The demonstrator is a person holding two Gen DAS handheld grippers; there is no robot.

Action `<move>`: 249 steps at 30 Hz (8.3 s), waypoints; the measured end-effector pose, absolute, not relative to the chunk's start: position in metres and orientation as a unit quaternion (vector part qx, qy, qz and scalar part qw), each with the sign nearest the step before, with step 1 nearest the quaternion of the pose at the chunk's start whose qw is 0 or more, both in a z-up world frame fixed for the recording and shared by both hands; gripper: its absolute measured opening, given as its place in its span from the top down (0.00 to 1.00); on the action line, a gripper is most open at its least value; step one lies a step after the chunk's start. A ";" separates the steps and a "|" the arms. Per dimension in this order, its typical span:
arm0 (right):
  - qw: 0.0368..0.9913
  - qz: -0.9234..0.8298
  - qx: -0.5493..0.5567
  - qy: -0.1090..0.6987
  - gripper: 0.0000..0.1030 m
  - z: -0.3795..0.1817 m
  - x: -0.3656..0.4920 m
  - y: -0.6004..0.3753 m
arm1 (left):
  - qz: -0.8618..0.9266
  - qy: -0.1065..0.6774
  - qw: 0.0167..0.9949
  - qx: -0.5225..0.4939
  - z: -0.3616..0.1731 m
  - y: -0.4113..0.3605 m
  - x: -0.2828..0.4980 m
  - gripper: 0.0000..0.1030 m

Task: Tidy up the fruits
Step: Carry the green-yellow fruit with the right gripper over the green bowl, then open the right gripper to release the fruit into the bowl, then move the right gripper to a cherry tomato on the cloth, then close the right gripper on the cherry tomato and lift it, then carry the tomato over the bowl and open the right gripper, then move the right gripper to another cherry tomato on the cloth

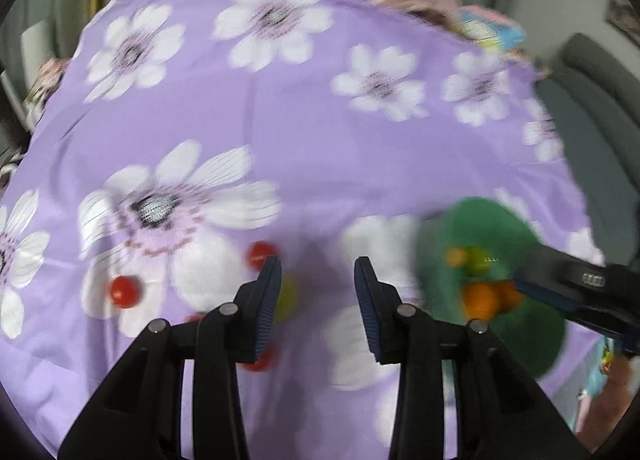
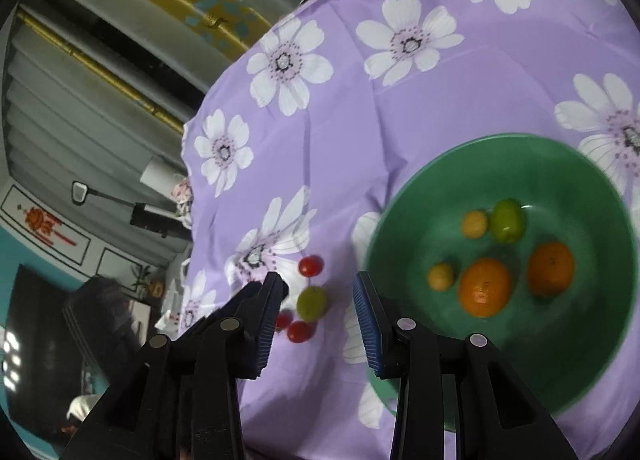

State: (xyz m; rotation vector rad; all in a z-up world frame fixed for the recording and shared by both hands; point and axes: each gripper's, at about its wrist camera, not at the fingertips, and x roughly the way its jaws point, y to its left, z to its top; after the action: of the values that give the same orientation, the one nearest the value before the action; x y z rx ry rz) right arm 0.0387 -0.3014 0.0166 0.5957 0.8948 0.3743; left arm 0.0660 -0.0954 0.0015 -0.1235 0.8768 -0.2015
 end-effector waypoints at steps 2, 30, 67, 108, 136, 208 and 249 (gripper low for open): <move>0.841 0.174 0.277 0.431 0.63 0.013 0.041 -0.296 | -0.086 0.440 0.892 -0.050 -0.014 -0.087 0.081 0.64; 0.829 0.193 0.233 0.471 0.63 -0.002 0.053 -0.255 | -0.086 0.474 0.873 -0.071 -0.043 -0.074 0.082 0.64; 0.852 0.141 0.313 0.394 0.60 0.022 0.014 -0.371 | -0.290 0.362 0.886 -0.005 0.040 -0.249 0.016 0.64; 0.880 0.148 0.253 0.375 0.51 0.038 0.026 -0.312 | -0.073 0.399 0.913 -0.045 0.039 -0.100 0.028 0.40; 0.828 0.192 0.083 0.519 0.56 -0.052 0.064 -0.166 | -0.035 0.515 0.830 -0.211 -0.052 -0.002 0.064 0.64; 0.912 0.011 0.244 0.331 0.70 0.047 0.008 -0.343 | -0.196 0.314 0.925 -0.080 0.057 -0.186 0.011 0.74; 0.894 -0.064 0.264 0.358 0.50 0.030 0.014 -0.384 | -0.232 0.371 0.897 -0.063 0.036 -0.213 0.016 0.51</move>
State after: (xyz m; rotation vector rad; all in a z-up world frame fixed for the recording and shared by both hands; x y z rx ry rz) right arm 0.0136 -0.3843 0.0297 0.5466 0.7420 -0.1322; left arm 0.0161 -0.2134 0.0357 -0.1305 0.7690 -0.4805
